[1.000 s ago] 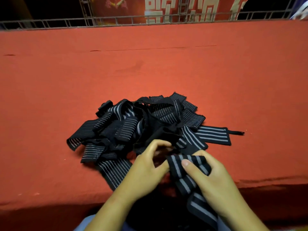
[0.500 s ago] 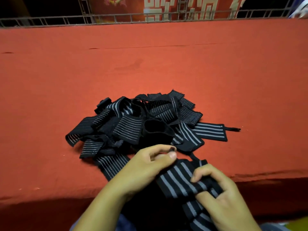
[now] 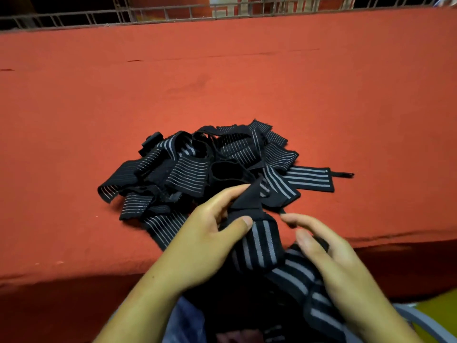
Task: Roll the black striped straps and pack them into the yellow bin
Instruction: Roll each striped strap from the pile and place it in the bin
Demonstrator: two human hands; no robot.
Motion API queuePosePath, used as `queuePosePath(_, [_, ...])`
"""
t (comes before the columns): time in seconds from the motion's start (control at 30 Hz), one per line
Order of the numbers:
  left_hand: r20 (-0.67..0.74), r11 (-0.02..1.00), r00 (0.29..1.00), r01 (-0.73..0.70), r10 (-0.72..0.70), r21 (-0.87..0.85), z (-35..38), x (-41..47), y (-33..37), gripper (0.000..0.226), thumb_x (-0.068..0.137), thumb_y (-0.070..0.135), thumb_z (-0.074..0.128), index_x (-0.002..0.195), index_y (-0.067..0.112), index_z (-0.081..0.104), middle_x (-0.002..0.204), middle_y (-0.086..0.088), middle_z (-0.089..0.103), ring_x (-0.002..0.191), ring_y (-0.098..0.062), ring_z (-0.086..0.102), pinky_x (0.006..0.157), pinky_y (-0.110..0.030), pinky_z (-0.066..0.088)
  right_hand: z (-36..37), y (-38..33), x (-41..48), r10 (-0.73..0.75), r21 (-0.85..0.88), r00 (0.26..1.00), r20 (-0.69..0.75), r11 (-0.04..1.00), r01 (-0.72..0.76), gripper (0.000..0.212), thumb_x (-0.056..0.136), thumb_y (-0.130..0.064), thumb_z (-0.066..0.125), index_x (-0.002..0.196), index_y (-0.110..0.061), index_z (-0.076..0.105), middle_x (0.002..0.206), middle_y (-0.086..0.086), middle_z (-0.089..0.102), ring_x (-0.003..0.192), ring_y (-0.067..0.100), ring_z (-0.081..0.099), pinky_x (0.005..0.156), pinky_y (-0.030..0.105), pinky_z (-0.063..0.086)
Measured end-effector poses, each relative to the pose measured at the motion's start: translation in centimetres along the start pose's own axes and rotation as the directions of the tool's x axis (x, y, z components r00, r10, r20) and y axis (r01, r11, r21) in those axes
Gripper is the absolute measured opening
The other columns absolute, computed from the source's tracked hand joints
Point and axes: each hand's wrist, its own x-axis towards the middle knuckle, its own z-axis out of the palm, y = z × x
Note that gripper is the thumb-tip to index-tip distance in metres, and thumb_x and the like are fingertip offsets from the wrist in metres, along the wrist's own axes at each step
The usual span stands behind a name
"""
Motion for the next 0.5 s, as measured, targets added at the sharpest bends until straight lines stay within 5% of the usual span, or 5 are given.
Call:
queuePosePath(0.1, [0.011,0.998,1.000,-0.026,0.026,0.057,0.6,-0.5,0.3,0.048,0.101,0.006,0.060,0.142,0.031,0.055,0.136,0.020,0.064,0.130,-0.001,0.057,0.109,-0.027,0.045,0.8,-1.1,0.5,-0.041,-0.096,0.998,0.051,0.994,0.046,0.018,0.098,-0.050,0.065,0.108,-0.038,0.073,0.112,-0.016,0.076,0.108,0.000,0.069,0.093,0.023,0.050])
queuePosePath(0.2, [0.011,0.996,0.999,-0.032,0.032,0.079,1.2,-1.1,0.6,0.049,0.101,0.008,0.060,0.144,0.030,0.055,0.138,0.021,0.063,0.131,0.001,0.056,0.112,-0.031,0.043,1.5,-1.3,0.7,-0.092,-0.135,0.993,0.079,0.986,0.102,0.015,0.102,-0.034,0.061,0.098,-0.023,0.071,0.092,-0.003,0.076,0.088,0.015,0.071,0.085,0.037,0.055])
queuePosePath(0.3, [0.001,0.999,1.000,-0.012,0.012,0.039,1.2,-1.6,0.8,0.046,0.102,0.005,0.057,0.140,0.031,0.059,0.133,0.021,0.066,0.127,0.002,0.059,0.111,-0.031,0.044,1.5,-1.1,0.6,-0.102,-0.125,0.986,0.129,0.985,0.118,0.019,0.104,-0.034,0.062,0.093,-0.019,0.067,0.086,0.006,0.069,0.079,0.018,0.064,0.081,0.040,0.050])
queuePosePath(0.43, [-0.046,0.998,0.999,-0.024,0.027,0.061,0.8,-2.2,1.6,0.054,0.101,-0.002,0.053,0.133,0.041,0.062,0.125,0.026,0.068,0.117,0.012,0.059,0.096,-0.008,0.044,1.5,-0.9,0.0,-0.118,-0.084,0.972,0.201,0.987,0.137,0.032,0.100,-0.045,0.055,0.088,-0.016,0.061,0.082,0.017,0.056,0.075,0.017,0.052,0.074,0.042,0.046])
queuePosePath(0.5, [-0.038,0.996,0.999,-0.024,0.028,0.087,0.7,-2.5,1.5,0.050,0.101,-0.002,0.051,0.128,0.037,0.068,0.123,0.023,0.070,0.119,0.005,0.062,0.095,-0.011,0.045,1.6,-0.7,-0.3,-0.130,-0.063,0.965,0.227,0.987,0.147,0.039,0.099,-0.052,0.052,0.086,-0.015,0.059,0.081,0.018,0.051,0.075,0.021,0.048,0.074,0.042,0.043])
